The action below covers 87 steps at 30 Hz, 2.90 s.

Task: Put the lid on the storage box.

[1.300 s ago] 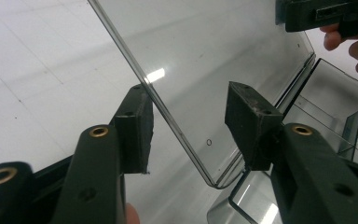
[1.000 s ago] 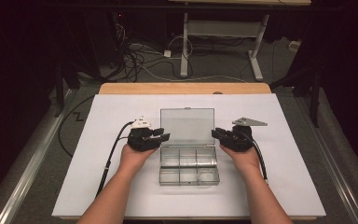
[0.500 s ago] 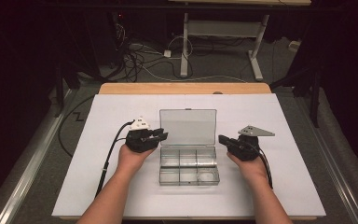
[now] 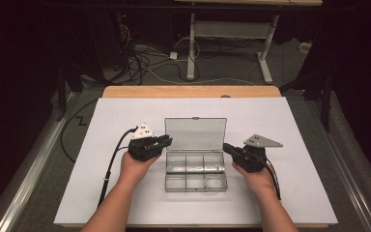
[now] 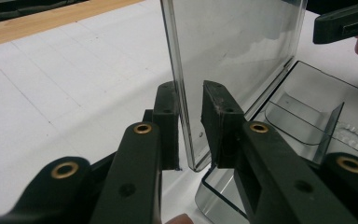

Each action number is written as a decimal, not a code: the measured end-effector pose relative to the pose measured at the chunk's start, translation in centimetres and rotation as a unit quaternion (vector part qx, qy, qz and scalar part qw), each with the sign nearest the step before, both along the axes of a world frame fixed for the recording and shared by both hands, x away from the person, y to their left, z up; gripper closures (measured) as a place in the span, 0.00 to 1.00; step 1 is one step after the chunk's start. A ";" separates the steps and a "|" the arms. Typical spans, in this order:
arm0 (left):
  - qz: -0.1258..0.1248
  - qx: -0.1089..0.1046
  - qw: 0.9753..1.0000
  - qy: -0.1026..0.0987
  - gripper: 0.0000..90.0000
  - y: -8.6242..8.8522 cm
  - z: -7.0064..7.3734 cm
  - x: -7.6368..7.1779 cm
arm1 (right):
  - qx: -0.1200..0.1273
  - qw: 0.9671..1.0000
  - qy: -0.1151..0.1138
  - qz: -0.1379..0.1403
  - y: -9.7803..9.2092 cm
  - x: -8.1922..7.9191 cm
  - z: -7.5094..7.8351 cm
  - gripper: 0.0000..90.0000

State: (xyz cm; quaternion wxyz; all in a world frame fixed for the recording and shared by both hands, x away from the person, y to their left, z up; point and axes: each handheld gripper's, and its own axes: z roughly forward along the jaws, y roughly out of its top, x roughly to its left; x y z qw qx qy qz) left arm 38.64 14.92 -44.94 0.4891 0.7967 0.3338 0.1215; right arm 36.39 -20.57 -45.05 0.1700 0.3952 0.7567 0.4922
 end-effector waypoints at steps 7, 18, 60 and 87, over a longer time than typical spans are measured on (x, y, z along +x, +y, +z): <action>-0.002 0.006 1.000 -0.008 0.83 0.0 0.2 -0.5 | 0.006 1.000 0.009 0.011 0.8 -0.2 -0.2 1.00; -0.006 0.013 1.000 -0.020 0.82 -0.1 0.3 -1.3 | 0.008 1.000 0.000 0.021 1.6 -0.6 0.0 1.00; -0.009 0.022 1.000 -0.015 0.75 0.2 -0.7 -3.8 | -0.008 1.000 -0.010 0.022 1.7 -2.8 0.6 1.00; -0.021 -0.002 0.999 0.030 0.97 0.8 -1.5 -7.2 | -0.016 0.999 -0.012 0.027 1.2 -4.3 -0.2 1.00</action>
